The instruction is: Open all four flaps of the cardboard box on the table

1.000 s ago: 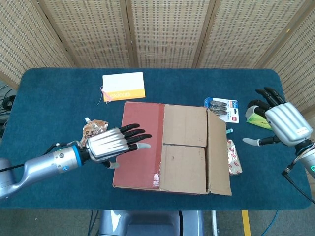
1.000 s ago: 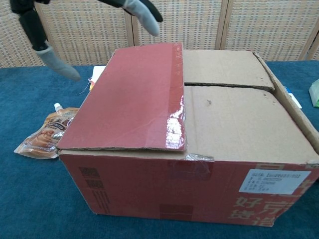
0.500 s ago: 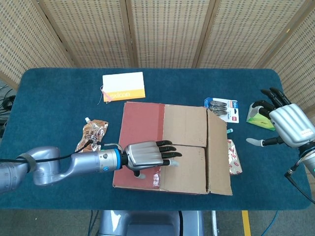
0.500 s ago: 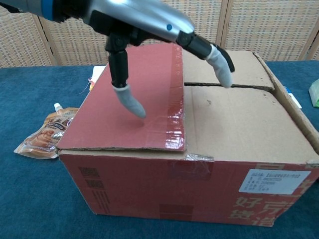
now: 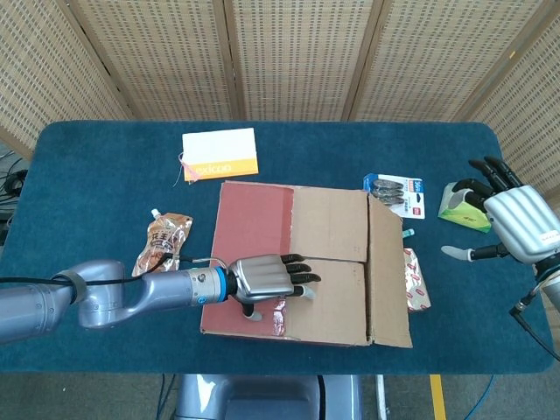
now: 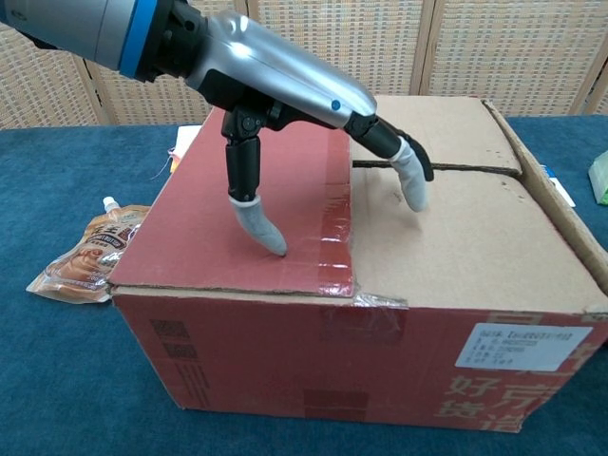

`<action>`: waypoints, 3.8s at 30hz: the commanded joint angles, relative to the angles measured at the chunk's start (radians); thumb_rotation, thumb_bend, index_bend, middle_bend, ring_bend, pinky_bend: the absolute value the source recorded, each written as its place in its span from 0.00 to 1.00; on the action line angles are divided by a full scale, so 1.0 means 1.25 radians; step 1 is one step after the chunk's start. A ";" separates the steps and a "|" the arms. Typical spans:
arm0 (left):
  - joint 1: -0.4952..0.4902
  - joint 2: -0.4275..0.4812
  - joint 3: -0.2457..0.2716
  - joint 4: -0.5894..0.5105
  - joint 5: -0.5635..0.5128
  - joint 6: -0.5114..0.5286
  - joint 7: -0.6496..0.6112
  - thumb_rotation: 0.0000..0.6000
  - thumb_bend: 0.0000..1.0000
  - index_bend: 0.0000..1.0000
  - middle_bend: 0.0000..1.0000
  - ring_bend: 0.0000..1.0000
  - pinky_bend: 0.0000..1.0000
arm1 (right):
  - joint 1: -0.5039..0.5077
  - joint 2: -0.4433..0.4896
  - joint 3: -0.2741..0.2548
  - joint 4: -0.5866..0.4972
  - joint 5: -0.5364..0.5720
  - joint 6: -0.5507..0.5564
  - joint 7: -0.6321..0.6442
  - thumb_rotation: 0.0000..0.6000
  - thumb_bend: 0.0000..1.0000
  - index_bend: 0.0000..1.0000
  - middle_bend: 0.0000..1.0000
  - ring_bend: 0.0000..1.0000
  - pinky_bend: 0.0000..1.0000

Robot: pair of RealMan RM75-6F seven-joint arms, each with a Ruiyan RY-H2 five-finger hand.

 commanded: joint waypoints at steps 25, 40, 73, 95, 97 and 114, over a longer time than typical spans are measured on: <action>-0.035 0.022 0.040 0.011 -0.034 0.087 -0.099 0.15 0.05 0.29 0.10 0.07 0.00 | -0.007 -0.010 0.008 0.027 0.010 -0.014 0.023 0.65 0.03 0.39 0.32 0.07 0.02; -0.051 -0.029 0.040 0.024 -0.081 0.048 -0.020 0.14 0.05 0.30 0.10 0.07 0.00 | -0.014 -0.012 0.007 0.033 0.005 -0.012 0.027 0.65 0.03 0.39 0.32 0.07 0.02; -0.006 0.091 0.042 -0.045 -0.139 0.059 0.057 0.14 0.05 0.35 0.31 0.29 0.09 | -0.018 -0.018 0.018 0.035 0.013 0.001 0.021 0.65 0.03 0.39 0.33 0.07 0.02; 0.089 0.297 0.063 -0.133 -0.052 0.176 -0.008 0.14 0.04 0.36 0.31 0.30 0.11 | -0.001 -0.003 0.046 0.033 0.040 -0.010 0.021 0.65 0.03 0.39 0.33 0.07 0.02; 0.099 0.313 0.067 -0.136 -0.041 0.186 -0.014 0.14 0.04 0.36 0.31 0.30 0.11 | 0.001 -0.003 0.047 0.033 0.041 -0.012 0.020 0.65 0.03 0.39 0.33 0.07 0.02; 0.214 0.472 0.098 -0.185 0.060 0.312 -0.057 0.14 0.04 0.36 0.31 0.31 0.11 | 0.021 -0.008 0.064 0.045 0.047 -0.026 0.031 0.65 0.03 0.39 0.32 0.07 0.02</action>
